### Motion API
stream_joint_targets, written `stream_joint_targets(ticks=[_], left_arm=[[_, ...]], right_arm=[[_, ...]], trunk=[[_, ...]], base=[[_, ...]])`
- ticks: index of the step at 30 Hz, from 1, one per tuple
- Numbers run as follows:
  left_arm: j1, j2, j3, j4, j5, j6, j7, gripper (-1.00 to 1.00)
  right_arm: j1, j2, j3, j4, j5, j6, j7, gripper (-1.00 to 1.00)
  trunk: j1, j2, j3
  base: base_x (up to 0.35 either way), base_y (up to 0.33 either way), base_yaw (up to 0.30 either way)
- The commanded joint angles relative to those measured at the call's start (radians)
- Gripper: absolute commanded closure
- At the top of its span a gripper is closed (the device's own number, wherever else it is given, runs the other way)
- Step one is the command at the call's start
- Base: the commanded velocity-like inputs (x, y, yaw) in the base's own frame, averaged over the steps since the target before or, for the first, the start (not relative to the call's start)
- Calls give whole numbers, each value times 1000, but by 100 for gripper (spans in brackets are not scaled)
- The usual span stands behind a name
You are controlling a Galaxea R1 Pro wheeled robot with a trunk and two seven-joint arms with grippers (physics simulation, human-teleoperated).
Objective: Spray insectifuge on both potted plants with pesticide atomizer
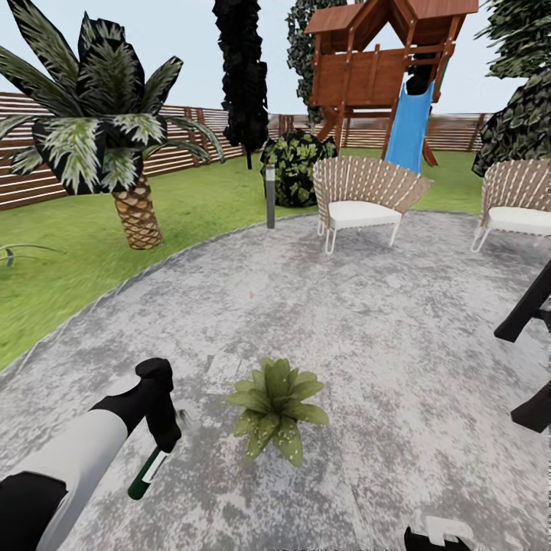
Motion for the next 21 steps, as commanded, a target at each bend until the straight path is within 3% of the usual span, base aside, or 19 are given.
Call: stream_joint_targets(ticks=[1, 6, 12, 17, 21], left_arm=[[0, 1, -5, -2, -4, 10, -8, 100], [-1, -6, -5, -3, -1, 9, -7, 100], [-1, -33, -3, -3, -1, 9, -3, 100], [0, -44, 0, 10, 13, 9, 48, 100], [1, -49, 1, 12, 13, 10, 48, 100]], right_arm=[[-1, 0, -8, 2, 10, -3, -4, -100], [-1, 0, -7, 3, 16, -4, -2, -100], [-1, 0, -7, 6, 22, -5, 4, -100], [-1, 0, -8, 3, 14, -4, -2, -100], [-1, -1, -8, 2, 14, -4, -2, -100]], trunk=[[0, 0, -2], [0, 0, -7], [0, 0, -7], [0, 0, -7], [0, 0, -7]], base=[[0, 1, -188], [0, 0, -113], [0, 0, -7], [0, 0, -11], [0, 0, -230]])
